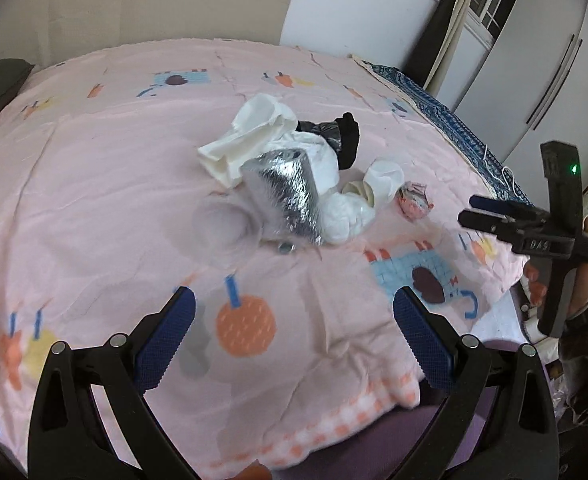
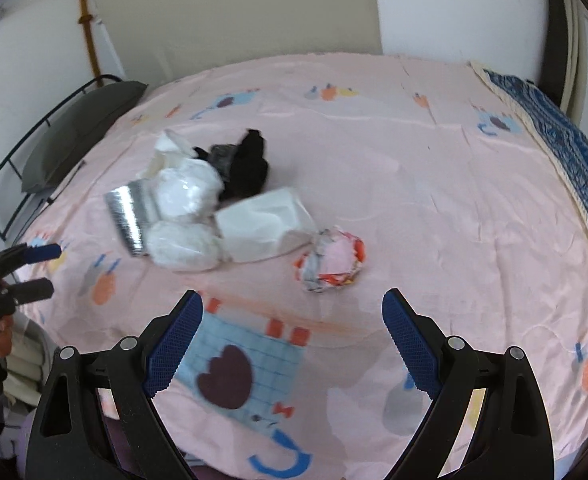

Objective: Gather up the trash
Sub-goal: 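Grasp the second foil roll with the left tool while the right tool grasps a pink paper ball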

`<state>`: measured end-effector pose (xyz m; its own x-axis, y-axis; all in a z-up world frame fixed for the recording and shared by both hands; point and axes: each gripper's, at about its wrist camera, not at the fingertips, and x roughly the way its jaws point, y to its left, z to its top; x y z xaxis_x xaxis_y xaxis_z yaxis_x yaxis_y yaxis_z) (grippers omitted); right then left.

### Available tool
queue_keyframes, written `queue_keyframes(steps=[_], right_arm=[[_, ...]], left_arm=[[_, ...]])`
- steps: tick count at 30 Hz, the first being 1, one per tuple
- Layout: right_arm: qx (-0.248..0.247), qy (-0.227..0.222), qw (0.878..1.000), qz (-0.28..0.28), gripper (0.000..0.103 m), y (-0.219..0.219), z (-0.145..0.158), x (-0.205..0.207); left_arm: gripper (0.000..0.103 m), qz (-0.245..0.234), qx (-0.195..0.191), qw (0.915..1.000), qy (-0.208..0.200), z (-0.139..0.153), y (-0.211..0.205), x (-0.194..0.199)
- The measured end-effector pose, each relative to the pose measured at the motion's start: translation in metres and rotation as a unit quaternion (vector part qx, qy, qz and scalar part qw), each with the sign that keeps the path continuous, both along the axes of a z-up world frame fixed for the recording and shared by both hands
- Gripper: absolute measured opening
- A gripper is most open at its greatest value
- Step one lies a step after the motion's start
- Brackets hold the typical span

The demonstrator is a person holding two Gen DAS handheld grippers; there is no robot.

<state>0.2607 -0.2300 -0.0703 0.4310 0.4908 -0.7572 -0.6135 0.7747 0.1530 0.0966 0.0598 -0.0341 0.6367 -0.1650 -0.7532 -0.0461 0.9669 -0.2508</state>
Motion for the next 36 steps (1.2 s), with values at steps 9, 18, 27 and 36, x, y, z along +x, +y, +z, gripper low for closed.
queue_keyframes(steps=[9, 18, 27, 36], right_arm=[[0.006, 0.026, 1.0, -0.015, 0.087, 0.001, -0.026, 0.035], [0.014, 0.035, 0.999, -0.01, 0.073, 0.013, -0.036, 0.05], [0.011, 0.027, 1.0, -0.007, 0.036, 0.015, -0.035, 0.049], [0.019, 0.01, 1.0, -0.002, 0.035, 0.005, -0.012, 0.029]], left_arm=[[0.096, 0.006, -0.017, 0.9998, -0.007, -0.005, 0.002, 0.046], [0.082, 0.007, -0.018, 0.9998, 0.003, -0.017, 0.007, 0.08], [0.049, 0.019, -0.024, 0.9995, 0.003, -0.018, 0.02, 0.084], [0.049, 0.027, -0.024, 0.9991, -0.021, 0.007, 0.023, 0.059]])
